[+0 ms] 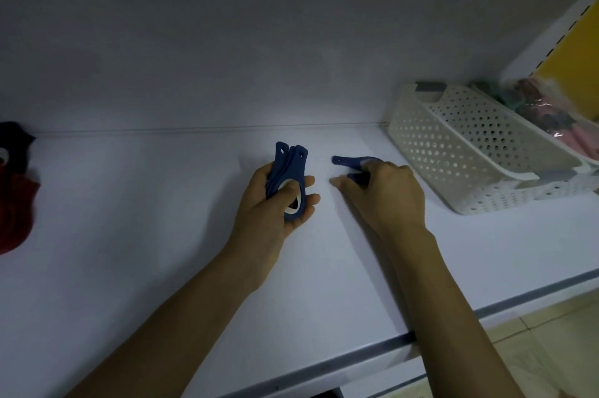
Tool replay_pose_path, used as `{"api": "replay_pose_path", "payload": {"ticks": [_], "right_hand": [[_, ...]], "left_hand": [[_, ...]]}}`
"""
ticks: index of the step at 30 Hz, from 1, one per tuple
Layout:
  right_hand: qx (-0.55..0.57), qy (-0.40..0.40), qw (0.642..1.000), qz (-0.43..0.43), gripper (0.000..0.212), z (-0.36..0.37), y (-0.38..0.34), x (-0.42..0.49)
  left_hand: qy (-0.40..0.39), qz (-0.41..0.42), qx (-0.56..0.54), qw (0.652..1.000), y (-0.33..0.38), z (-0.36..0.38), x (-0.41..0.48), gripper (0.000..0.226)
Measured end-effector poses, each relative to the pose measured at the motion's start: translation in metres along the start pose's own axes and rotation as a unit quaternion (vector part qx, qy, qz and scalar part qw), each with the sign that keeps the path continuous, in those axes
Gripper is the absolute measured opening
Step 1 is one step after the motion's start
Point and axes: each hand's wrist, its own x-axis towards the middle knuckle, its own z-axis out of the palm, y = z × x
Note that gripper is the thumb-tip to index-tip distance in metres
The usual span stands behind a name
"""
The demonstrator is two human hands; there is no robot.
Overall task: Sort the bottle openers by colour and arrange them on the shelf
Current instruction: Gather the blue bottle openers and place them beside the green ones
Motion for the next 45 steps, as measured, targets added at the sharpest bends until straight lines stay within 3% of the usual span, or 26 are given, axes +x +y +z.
{"api": "replay_pose_path", "payload": {"ticks": [3, 5, 6, 9, 11, 13, 15, 17, 20, 22, 24, 28, 30, 33, 34, 38, 40, 41, 43, 45], "right_hand": [[0.055, 0.09, 0.994, 0.013, 0.031, -0.004, -0.005, 0.001], [0.219, 0.149, 0.962, 0.067, 0.038, -0.008, -0.01, 0.002], [0.344, 0.147, 0.923, 0.094, 0.039, -0.009, -0.013, 0.003], [0.604, -0.02, 0.782, 0.154, 0.046, -0.011, -0.028, 0.002], [0.63, -0.109, 0.757, 0.136, 0.046, -0.006, -0.033, 0.001], [0.634, -0.121, 0.758, 0.094, 0.04, -0.001, -0.038, 0.001], [0.628, -0.09, 0.771, 0.054, 0.021, 0.004, -0.042, 0.001], [0.564, -0.013, 0.825, 0.03, 0.006, 0.007, -0.04, 0.004], [0.362, 0.101, 0.926, 0.022, 0.03, 0.009, -0.023, 0.011], [0.122, 0.058, 0.991, 0.027, 0.04, 0.014, -0.005, 0.017], [-0.019, -0.019, 0.999, 0.03, 0.037, 0.018, 0.005, 0.017], [-0.108, 0.017, 0.993, -0.053, 0.029, 0.017, -0.006, 0.012], [-0.087, 0.059, 0.991, -0.083, 0.032, 0.013, -0.017, 0.008], [0.127, 0.132, 0.98, -0.082, 0.024, 0.007, -0.034, -0.002], [0.154, 0.143, 0.972, -0.106, 0.02, 0.006, -0.041, -0.007], [0.111, 0.077, 0.957, -0.256, 0.028, 0.013, -0.06, -0.024], [0.25, 0.013, 0.946, -0.204, 0.029, 0.011, -0.062, -0.025], [0.338, 0.005, 0.928, -0.158, 0.024, 0.01, -0.062, -0.024], [0.413, 0.024, 0.907, -0.082, 0.018, 0.007, -0.06, -0.021], [0.449, -0.057, 0.892, -0.009, 0.051, 0.004, -0.062, -0.016]], "left_hand": [[0.0, 0.003, -0.036, 0.999, 0.004, 0.0, 0.003, 0.027], [-0.001, 0.014, -0.042, 0.999, 0.005, 0.0, 0.005, 0.027], [0.001, 0.013, -0.043, 0.999, 0.005, 0.0, 0.006, 0.027], [-0.013, -0.003, -0.036, 0.999, 0.001, 0.0, 0.008, 0.027], [-0.041, 0.0, 0.006, 0.999, 0.0, 0.001, 0.006, 0.036], [-0.055, 0.009, 0.083, 0.995, 0.0, 0.002, 0.004, 0.045], [-0.04, 0.024, 0.153, 0.987, -0.001, 0.002, 0.004, 0.041], [-0.018, 0.032, 0.174, 0.984, -0.002, 0.0, 0.005, 0.039], [-0.027, 0.008, 0.078, 0.997, 0.0, -0.004, 0.004, 0.036], [-0.036, -0.019, 0.006, 0.999, 0.002, -0.006, 0.004, 0.032], [-0.023, -0.036, -0.024, 0.999, 0.003, -0.006, 0.005, 0.029], [0.032, -0.053, -0.079, 0.995, 0.005, -0.004, 0.007, 0.022], [0.049, -0.056, -0.117, 0.99, 0.007, -0.004, 0.007, 0.02], [0.064, -0.061, -0.13, 0.988, 0.007, -0.004, 0.009, 0.03], [0.061, -0.062, -0.121, 0.989, 0.007, -0.003, 0.009, 0.036], [0.03, -0.046, -0.077, 0.995, 0.01, -0.003, 0.006, 0.054], [0.026, -0.028, -0.074, 0.997, 0.011, -0.005, 0.004, 0.045], [0.028, -0.015, -0.067, 0.997, 0.01, -0.005, 0.004, 0.041], [0.037, 0.015, -0.011, 0.999, 0.01, 0.0, 0.0, 0.039], [0.034, 0.058, 0.072, 0.995, 0.01, 0.006, -0.006, 0.037]]}}
